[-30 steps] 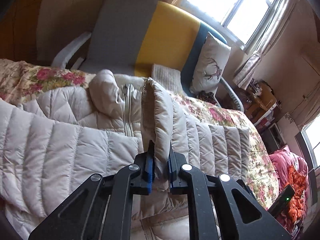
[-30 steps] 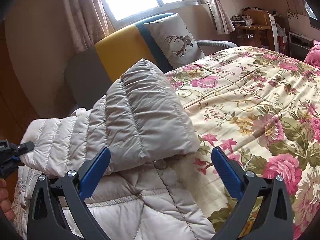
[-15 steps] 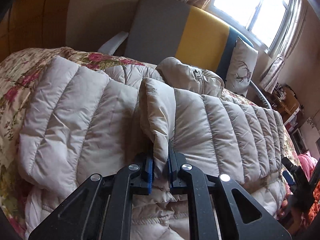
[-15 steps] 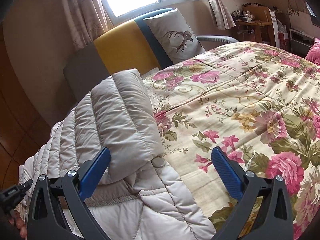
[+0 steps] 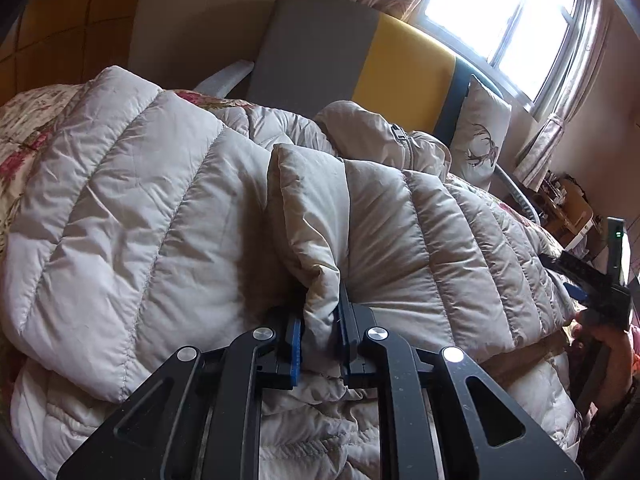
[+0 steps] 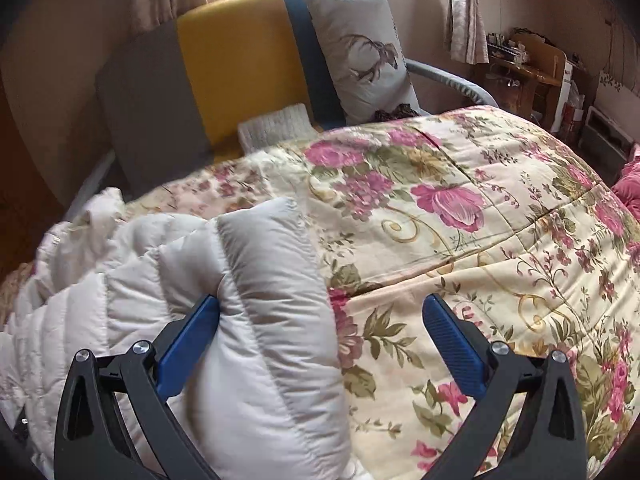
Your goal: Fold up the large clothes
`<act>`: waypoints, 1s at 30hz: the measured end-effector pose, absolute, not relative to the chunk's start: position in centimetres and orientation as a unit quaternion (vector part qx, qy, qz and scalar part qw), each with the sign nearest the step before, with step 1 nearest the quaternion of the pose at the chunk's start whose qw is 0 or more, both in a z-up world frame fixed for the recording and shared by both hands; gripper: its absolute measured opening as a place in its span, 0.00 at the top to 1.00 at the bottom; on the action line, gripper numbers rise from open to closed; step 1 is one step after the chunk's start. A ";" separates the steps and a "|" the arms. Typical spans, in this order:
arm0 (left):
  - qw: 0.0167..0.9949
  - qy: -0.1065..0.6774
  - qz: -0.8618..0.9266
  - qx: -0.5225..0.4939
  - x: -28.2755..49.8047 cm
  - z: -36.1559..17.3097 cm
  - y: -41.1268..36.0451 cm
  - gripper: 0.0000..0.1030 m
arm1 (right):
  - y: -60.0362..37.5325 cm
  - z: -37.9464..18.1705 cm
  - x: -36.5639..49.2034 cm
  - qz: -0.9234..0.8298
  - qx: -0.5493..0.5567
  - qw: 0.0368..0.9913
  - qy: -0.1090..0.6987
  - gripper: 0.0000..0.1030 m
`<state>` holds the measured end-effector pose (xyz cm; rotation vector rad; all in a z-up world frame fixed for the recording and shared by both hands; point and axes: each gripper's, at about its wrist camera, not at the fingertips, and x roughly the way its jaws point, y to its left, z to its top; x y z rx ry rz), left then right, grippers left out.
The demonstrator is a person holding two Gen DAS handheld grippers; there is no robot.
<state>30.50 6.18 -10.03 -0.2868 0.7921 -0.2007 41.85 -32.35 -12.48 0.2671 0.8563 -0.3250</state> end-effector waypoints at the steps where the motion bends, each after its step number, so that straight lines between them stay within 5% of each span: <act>1: 0.907 0.386 -0.098 -0.139 30.6 -10.1 6.0 0.88 | -32.6 -13.6 42.3 -0.151 0.134 0.884 0.422 0.02; 8: 0.903 0.394 -0.102 -0.134 31.4 -10.4 5.8 0.88 | -34.0 -14.3 41.7 -0.149 0.164 0.877 0.426 0.02; 13: 0.901 0.394 -0.107 -0.145 31.5 -10.6 6.1 0.87 | -30.7 -8.8 36.7 -0.192 0.122 0.905 0.361 0.02; 18: 0.904 0.394 -0.099 -0.134 31.3 -10.1 5.7 0.87 | -24.3 -7.2 33.5 -0.057 0.124 0.937 0.321 0.02; 21: 0.903 0.402 -0.092 -0.122 31.0 -8.9 5.2 0.80 | -20.5 -8.2 35.0 0.016 0.088 0.937 0.339 0.02; 25: 0.902 0.392 -0.101 -0.147 30.3 -6.1 6.6 0.44 | -18.0 -11.1 37.0 0.032 0.035 0.923 0.383 0.02; 30: 0.921 0.363 -0.036 -0.140 31.3 -3.7 11.1 0.43 | -18.4 -12.4 37.3 0.038 0.052 0.919 0.388 0.02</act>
